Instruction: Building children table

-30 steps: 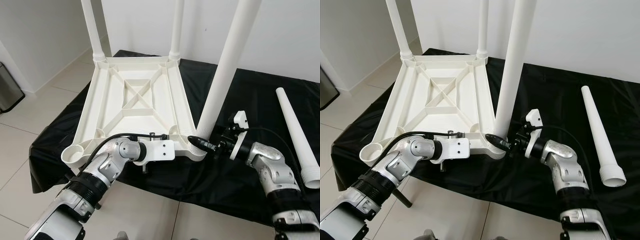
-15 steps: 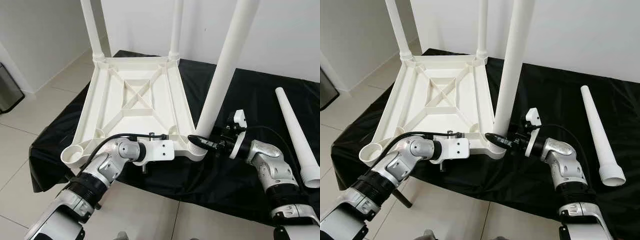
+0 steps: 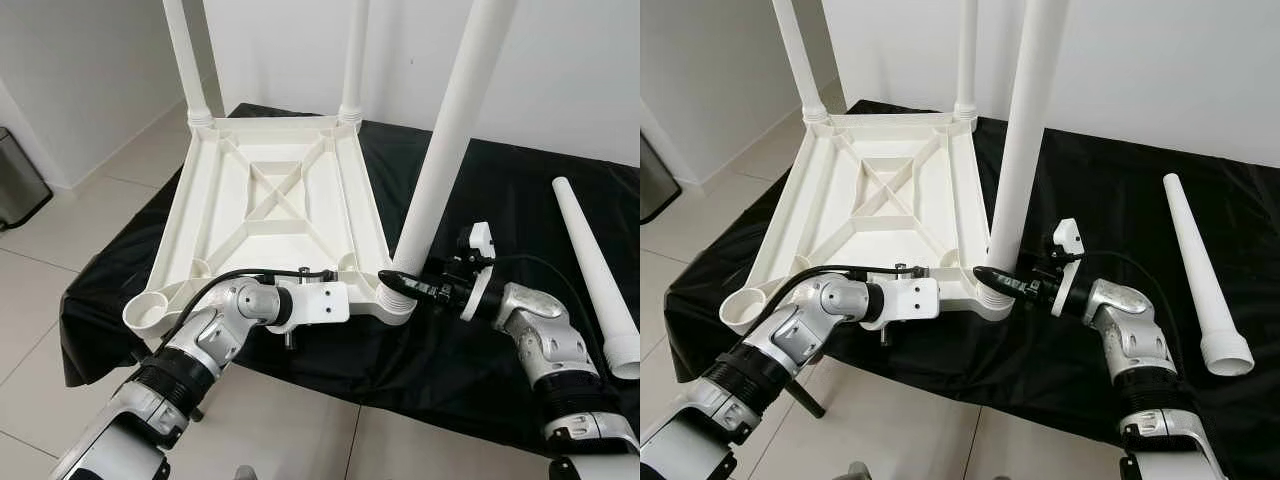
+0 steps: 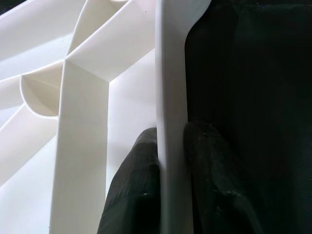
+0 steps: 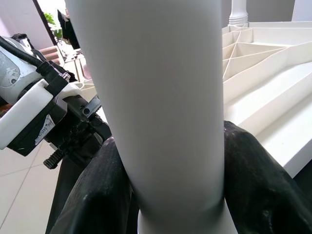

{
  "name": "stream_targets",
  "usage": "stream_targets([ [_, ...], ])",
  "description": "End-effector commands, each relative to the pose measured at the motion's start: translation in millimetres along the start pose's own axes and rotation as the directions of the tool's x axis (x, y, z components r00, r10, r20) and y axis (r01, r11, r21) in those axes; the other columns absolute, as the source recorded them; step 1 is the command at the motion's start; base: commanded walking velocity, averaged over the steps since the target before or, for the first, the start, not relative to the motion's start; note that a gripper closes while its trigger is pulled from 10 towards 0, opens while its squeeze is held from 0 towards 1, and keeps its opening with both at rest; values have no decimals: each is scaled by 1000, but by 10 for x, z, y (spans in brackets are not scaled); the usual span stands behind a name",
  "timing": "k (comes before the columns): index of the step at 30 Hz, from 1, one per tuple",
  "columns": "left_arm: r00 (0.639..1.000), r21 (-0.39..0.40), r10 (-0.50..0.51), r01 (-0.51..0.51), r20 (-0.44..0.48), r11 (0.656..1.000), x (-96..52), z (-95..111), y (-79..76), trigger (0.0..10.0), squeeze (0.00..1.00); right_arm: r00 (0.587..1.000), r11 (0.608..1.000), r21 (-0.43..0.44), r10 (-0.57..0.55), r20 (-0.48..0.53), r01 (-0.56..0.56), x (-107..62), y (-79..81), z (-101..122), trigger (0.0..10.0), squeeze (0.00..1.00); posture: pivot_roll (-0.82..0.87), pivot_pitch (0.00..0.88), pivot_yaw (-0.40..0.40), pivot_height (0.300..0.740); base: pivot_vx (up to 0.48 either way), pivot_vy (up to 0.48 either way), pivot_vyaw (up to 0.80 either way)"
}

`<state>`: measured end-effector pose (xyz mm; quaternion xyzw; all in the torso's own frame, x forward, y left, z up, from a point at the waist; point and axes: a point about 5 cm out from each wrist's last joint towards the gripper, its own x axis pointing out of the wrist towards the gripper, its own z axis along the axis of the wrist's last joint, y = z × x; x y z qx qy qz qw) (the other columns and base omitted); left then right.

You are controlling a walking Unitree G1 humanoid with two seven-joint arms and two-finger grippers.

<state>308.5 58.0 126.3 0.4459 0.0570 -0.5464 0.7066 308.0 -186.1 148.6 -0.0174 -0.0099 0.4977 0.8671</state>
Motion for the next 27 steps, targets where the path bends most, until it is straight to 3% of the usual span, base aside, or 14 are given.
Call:
stream_targets([
  [1, 999, 18, 39, -39, -18, 999, -27, -10, 50, 10000, 0, 998, 999, 2, 37, 55, -37, 67, 81, 65, 10000, 0, -30, 0, -8, 740, 0, 0, 0],
  [15, 999, 19, 38, -38, -15, 999, -13, -3, 38, 10000, 0, 991, 997, -7, -69, 115, 70, 102, 248, 124, 10000, 0, -34, 0, -13, 740, 0, 0, 0],
  [27, 999, 21, 35, -35, -12, 999, -6, -3, 31, 10000, 0, 965, 980, 23, -201, 169, 200, 201, 485, 159, 10000, 0, -35, 0, -17, 740, 0, 0, 0],
])
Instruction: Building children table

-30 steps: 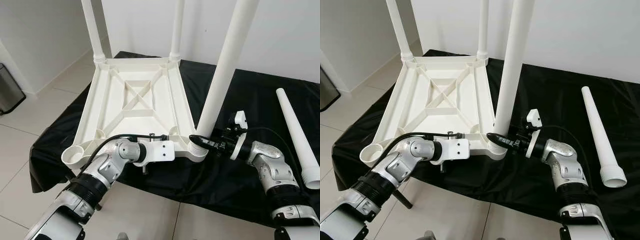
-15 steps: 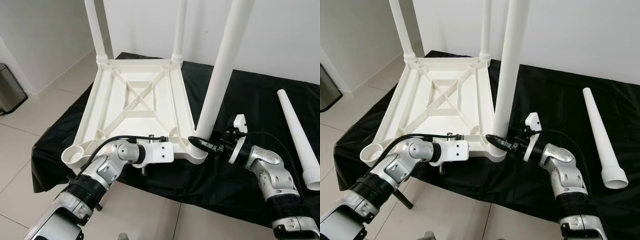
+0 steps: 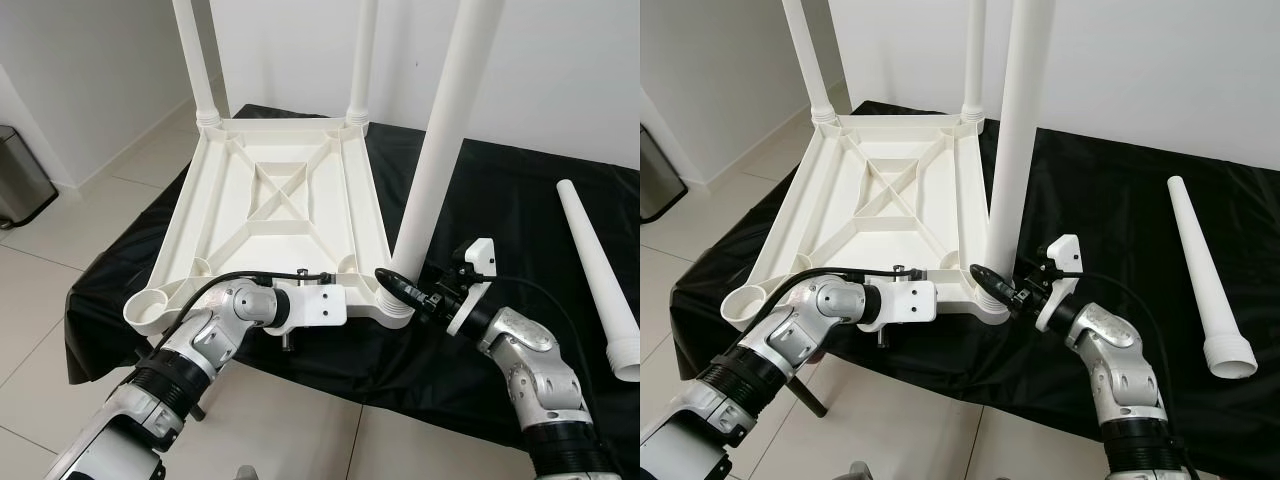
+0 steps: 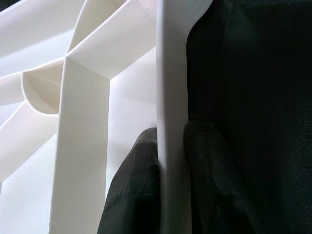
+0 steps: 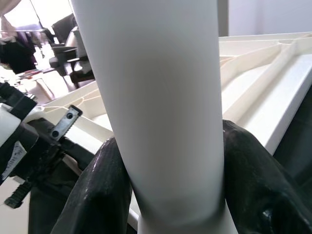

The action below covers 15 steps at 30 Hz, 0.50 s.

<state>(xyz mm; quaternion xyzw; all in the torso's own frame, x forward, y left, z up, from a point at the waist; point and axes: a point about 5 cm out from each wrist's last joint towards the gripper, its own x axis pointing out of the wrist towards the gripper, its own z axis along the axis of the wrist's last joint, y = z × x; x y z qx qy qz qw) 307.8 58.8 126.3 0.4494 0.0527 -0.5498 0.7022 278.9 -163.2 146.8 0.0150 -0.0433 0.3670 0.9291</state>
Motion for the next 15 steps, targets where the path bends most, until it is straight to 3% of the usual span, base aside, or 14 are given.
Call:
stream_targets([
  [1, 999, 7, 40, -40, -18, 999, 2, 0, 37, 10000, 0, 993, 997, -1, 71, 91, -71, 125, 173, 144, 10000, 0, -34, 0, -18, 740, 0, 0, 0],
  [9, 999, 5, 40, -40, -21, 999, -8, -9, 39, 10000, 0, 985, 994, 50, -106, 134, 100, 172, 281, 141, 10000, 0, -33, 0, -18, 740, 0, 0, 0],
  [15, 999, 6, 38, -38, -18, 999, -4, -2, 41, 10000, 0, 945, 953, 36, -304, 116, 302, 225, 338, 103, 10000, 0, -35, 0, -17, 740, 0, 0, 0],
])
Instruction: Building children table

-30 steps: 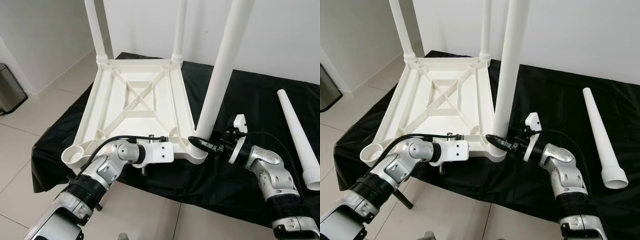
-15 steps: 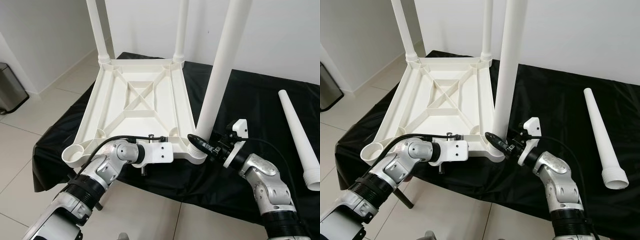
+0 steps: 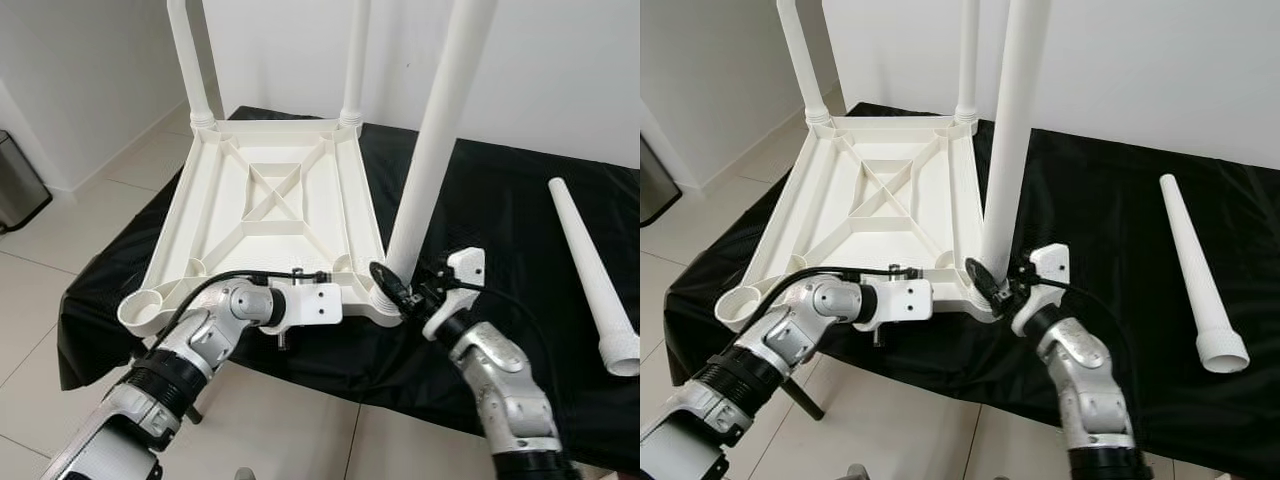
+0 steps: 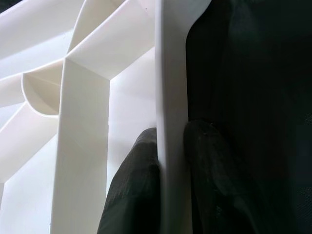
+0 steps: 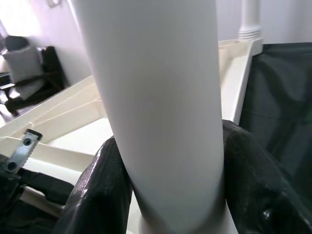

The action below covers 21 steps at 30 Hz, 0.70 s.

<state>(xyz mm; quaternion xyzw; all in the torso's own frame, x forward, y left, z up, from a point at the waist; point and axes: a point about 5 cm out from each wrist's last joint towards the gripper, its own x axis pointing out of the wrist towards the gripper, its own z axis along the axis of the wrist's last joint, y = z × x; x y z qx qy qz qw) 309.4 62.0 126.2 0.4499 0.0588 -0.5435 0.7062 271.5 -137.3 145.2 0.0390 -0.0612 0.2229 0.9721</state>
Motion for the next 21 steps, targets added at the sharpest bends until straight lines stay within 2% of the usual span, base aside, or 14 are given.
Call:
stream_targets([
  [1, 1000, 16, 30, -30, -4, 999, 12, 28, 28, 10000, 0, 998, 1000, 10, -7, 68, 6, 76, 128, 122, 10000, 0, -35, 0, -17, 740, 0, 0, 0],
  [4, 1000, 14, 29, -29, -4, 999, 11, 27, 26, 10000, 0, 989, 991, -5, -134, 55, 135, 106, 143, 101, 10000, 0, -32, 0, -16, 740, 0, 0, 0],
  [6, 1000, 14, 29, -29, -5, 999, 10, 25, 24, 10000, 0, 984, 985, -27, -170, 53, 172, 111, 147, 94, 10000, 0, -31, 0, -15, 740, 0, 0, 0],
  [9, 999, 13, 31, -31, -9, 999, 3, 17, 29, 10000, 0, 968, 968, -15, -251, 21, 252, 111, 154, 43, 10000, 0, -26, 0, -14, 740, 0, 0, 0],
  [17, 999, 11, 32, -32, -11, 999, -4, 10, 37, 10000, 0, 954, 953, -45, -300, 15, 300, 121, 145, 48, 10000, 0, -30, 2, -12, 740, 0, 0, 0],
  [18, 999, 11, 32, -32, -11, 999, -2, 13, 40, 10000, 0, 955, 954, -36, -298, 9, 298, 121, 140, 42, 10000, 145, -31, 1, -12, 740, 0, 0, 0],
  [19, 999, 12, 33, -33, -10, 999, -1, 16, 42, 10000, 0, 956, 956, -31, -292, 12, 292, 116, 144, 43, 10000, 1000, -31, 3, -12, 740, 0, 0, 0],
  [21, 999, 12, 33, -33, -10, 999, 0, 17, 42, 10000, 0, 958, 957, -28, -287, 14, 287, 113, 147, 44, 10000, 1000, -31, 2, -12, 740, 0, 0, 0],
])
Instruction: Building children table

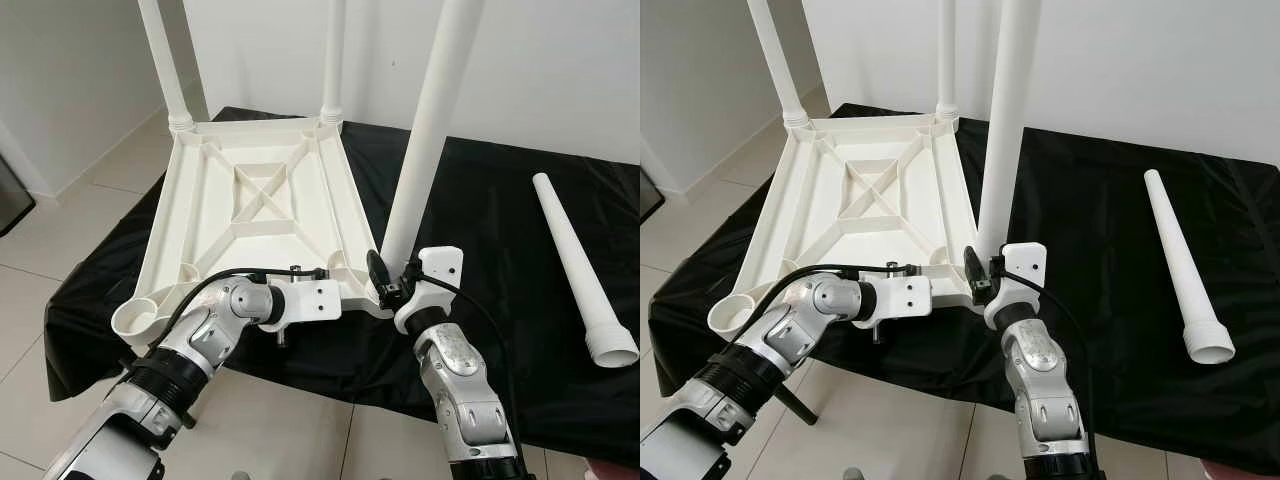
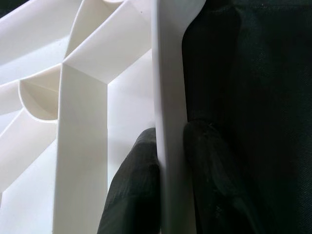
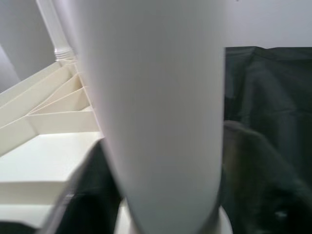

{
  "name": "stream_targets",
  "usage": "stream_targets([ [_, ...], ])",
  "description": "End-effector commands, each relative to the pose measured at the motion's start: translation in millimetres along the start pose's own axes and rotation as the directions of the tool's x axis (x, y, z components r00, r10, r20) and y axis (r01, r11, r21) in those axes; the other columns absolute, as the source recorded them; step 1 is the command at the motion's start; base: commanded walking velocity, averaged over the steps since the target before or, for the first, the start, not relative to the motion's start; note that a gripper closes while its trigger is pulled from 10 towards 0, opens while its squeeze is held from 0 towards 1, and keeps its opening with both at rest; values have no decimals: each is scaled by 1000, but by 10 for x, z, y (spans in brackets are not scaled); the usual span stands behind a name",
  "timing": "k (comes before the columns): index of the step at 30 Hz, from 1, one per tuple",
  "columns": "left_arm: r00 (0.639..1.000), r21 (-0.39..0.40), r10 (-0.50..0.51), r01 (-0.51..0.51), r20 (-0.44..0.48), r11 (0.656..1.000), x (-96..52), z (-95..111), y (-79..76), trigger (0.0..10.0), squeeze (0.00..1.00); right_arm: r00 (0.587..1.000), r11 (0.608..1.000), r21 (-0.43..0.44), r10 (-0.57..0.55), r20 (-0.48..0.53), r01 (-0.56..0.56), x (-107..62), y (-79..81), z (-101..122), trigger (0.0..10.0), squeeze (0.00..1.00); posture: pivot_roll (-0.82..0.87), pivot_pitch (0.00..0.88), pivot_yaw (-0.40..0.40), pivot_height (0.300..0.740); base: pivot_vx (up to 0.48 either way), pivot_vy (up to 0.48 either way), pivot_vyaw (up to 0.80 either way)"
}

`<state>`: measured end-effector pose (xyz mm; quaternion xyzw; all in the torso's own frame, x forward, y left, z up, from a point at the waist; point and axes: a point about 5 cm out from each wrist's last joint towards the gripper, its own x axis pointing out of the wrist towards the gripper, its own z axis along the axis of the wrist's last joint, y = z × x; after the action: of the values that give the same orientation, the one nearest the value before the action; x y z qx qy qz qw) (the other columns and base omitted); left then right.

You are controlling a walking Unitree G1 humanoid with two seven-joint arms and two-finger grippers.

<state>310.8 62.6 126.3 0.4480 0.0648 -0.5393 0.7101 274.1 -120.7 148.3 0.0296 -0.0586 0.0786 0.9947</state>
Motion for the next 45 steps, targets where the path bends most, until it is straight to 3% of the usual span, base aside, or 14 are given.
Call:
stream_targets([
  [1, 1000, 25, 29, -29, 0, 999, 0, 26, 31, 10000, 0, 1000, 1000, 15, 9, 11, -9, 8, 13, 38, 10000, 1000, -30, 3, -12, 740, 0, 0, 0],
  [8, 1000, 24, 29, -29, -2, 999, -1, 25, 27, 10000, 0, 999, 998, 45, 41, 26, -42, 11, 21, 61, 10000, 1000, -28, 0, -14, 740, 0, 0, 0],
  [15, 1000, 22, 31, -30, -2, 999, 3, 28, 21, 10000, 0, 997, 997, 33, 69, 33, -70, 56, -146, 64, 10000, 1000, -31, 0, -16, 740, 0, 0, 0],
  [25, 1000, 22, 29, -30, 5, 999, 16, 42, 14, 10000, 0, 940, 935, 94, 340, 36, -342, 46, -298, 58, 10000, 1000, -39, 0, -16, 740, 0, 0, 0],
  [26, 1000, 22, 29, -30, 6, 999, 18, 44, 15, 10000, 0, 926, 918, 123, 375, 31, -376, 52, -337, 52, 10000, 878, -39, 0, -16, 740, 0, 0, 0],
  [27, 1000, 22, 29, -30, 6, 999, 18, 44, 15, 10000, 0, 926, 918, 123, 375, 31, -376, 52, -337, 52, 10000, 878, -39, 0, -16, 740, 0, 0, 0],
  [28, 1000, 23, 28, -29, 7, 999, 20, 47, 13, 10000, 0, 905, 900, 102, 425, 15, -425, 78, -428, 40, 10000, 0, -38, 0, -14, 740, 0, 0, 0],
  [34, 1000, 27, 27, -28, 6, 999, 24, 48, 11, 10000, 0, 856, 856, 41, 516, -28, -515, 130, -564, 1, 10000, 0, -39, 0, -10, 740, 0, 0, 0],
  [37, 1000, 27, 27, -28, 6, 999, 24, 48, 11, 10000, 0, 856, 856, 41, 516, -28, -515, 130, -564, 1, 10000, 0, -39, 0, -10, 740, 0, 0, 0],
  [38, 1000, 27, 27, -27, 6, 999, 25, 49, 11, 10000, 0, 820, 821, 15, 570, -57, -570, 156, -615, -18, 10000, 0, -38, 0, -9, 740, 0, 0, 0],
  [40, 1000, 27, 27, -27, 6, 999, 25, 49, 11, 10000, 0, 820, 821, 15, 570, -57, -570, 156, -615, -18, 10000, 0, -38, 0, -9, 740, 0, 0, 0],
  [42, 1000, 26, 27, -27, 6, 999, 25, 51, 12, 10000, 0, 735, 740, 4, 668, -118, -672, 232, -714, -36, 10000, 0, -32, 0, -7, 740, 0, 0, 0],
  [43, 1000, 26, 27, -27, 6, 999, 25, 51, 12, 10000, 0, 735, 740, 4, 668, -118, -672, 232, -714, -36, 10000, 0, -32, 0, -7, 740, 0, 0, 0],
  [45, 1000, 25, 29, -29, 3, 999, 18, 45, 22, 10000, 0, 684, 693, 8, 714, -147, -721, 317, -770, -18, 10000, 0, -31, 0, -2, 740, 0, 0, 0],
])
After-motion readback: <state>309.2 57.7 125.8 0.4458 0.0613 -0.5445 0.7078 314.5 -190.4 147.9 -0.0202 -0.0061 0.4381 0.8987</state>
